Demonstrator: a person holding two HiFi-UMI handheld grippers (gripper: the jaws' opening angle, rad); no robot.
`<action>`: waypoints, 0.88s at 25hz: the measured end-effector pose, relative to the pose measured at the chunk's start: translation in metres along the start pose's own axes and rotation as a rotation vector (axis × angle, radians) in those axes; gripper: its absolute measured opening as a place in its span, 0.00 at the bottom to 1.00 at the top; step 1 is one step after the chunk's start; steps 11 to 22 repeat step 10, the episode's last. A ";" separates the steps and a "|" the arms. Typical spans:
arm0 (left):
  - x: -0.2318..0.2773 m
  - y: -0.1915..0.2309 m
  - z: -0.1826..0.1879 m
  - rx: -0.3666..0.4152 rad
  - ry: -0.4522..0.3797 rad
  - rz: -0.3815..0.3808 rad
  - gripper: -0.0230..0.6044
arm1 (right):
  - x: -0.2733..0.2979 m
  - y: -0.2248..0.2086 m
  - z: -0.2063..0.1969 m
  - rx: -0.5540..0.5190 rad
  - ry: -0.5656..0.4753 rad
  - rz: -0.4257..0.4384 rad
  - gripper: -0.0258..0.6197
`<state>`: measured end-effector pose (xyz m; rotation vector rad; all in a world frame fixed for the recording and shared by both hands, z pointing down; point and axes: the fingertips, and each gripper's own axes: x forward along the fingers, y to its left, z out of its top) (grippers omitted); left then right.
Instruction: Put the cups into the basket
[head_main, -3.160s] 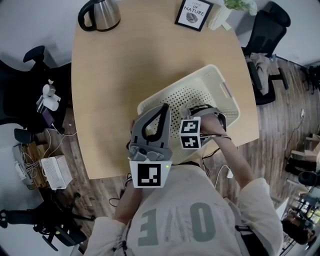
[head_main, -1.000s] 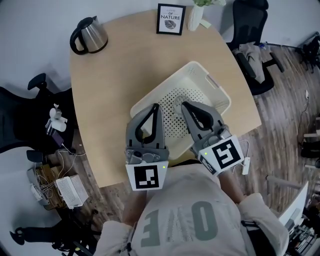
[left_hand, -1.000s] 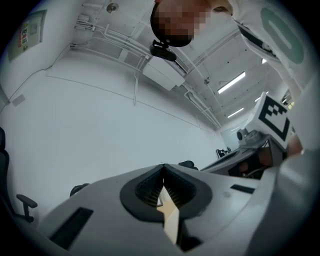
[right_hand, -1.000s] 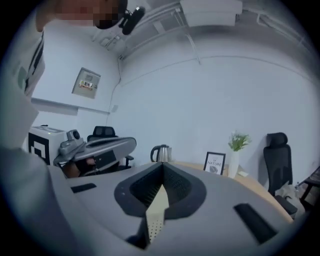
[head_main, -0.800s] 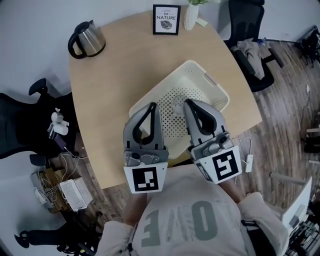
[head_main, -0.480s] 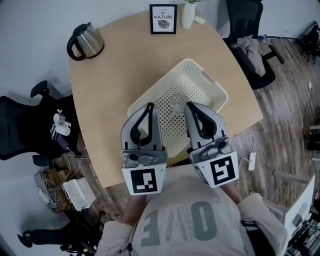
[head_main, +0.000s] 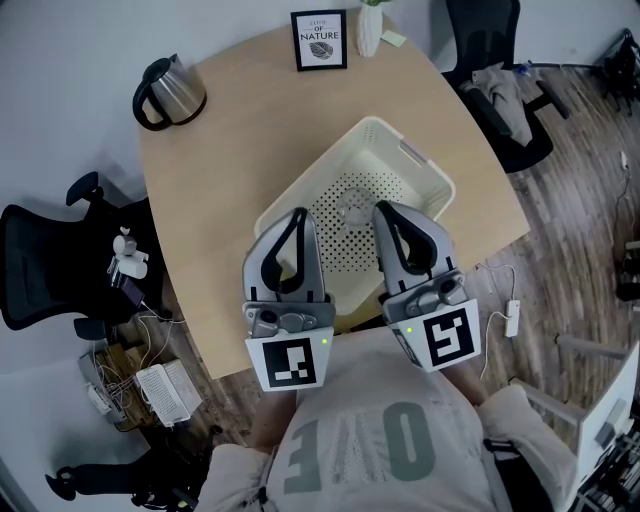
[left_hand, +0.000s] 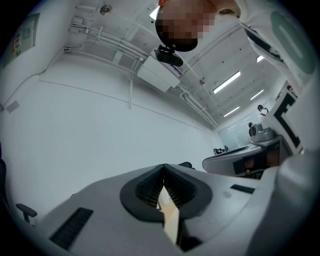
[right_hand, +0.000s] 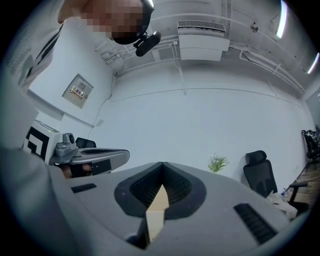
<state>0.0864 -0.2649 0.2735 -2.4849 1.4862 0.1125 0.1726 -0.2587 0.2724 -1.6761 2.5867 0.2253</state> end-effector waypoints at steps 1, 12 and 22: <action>0.000 0.000 0.000 -0.001 0.000 0.000 0.05 | -0.001 -0.001 -0.001 0.000 0.003 0.000 0.04; -0.002 0.004 0.003 -0.016 -0.017 0.011 0.05 | 0.000 -0.003 -0.006 0.071 0.015 0.017 0.04; -0.002 0.004 0.003 -0.016 -0.017 0.011 0.05 | 0.000 -0.003 -0.006 0.071 0.015 0.017 0.04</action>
